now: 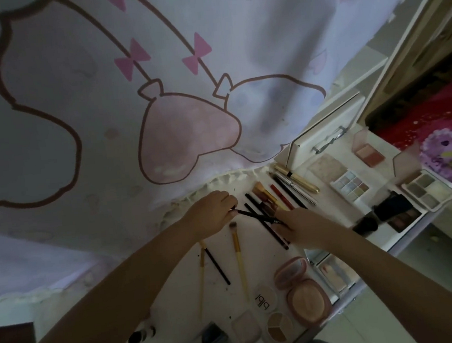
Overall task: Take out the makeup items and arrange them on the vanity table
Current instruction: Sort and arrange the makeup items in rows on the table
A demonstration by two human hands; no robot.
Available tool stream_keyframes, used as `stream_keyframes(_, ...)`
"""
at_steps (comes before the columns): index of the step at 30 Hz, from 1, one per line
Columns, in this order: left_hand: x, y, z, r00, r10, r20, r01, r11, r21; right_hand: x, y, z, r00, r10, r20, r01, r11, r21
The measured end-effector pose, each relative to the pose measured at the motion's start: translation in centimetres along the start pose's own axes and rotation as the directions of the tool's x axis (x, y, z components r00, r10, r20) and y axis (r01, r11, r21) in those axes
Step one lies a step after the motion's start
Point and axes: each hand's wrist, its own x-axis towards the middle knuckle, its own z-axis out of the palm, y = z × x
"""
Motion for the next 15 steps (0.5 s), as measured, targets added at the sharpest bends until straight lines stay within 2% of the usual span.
stream_keyframes(4, 0.1, 0.2, 0.2, 0.998, 0.049, -0.044, -0.053, 0.995, -0.084, 0.5, 0.5, 0.2, 0.999, 0.027, 0.032, -0.029, 0.998, 0.061)
stream_keyframes(7, 0.4, 0.3, 0.3, 0.995, 0.087, -0.044, -0.09, 0.993, -0.08, 1.0, 0.5, 0.4, 0.999, 0.014, 0.043, -0.016, 0.999, 0.044)
stream_keyframes(12, 1.0, 0.2, 0.9, 0.993, 0.116, 0.034, -0.114, 0.993, -0.043, 2.4, 0.1, 1.2, 0.999, 0.034, 0.035, -0.036, 0.998, 0.051)
stream_keyframes(15, 1.4, 0.9, 0.5, 0.968, 0.215, 0.128, -0.219, 0.976, 0.015, 3.6, -0.3, 3.1, 0.994, 0.091, 0.052, -0.09, 0.996, -0.022)
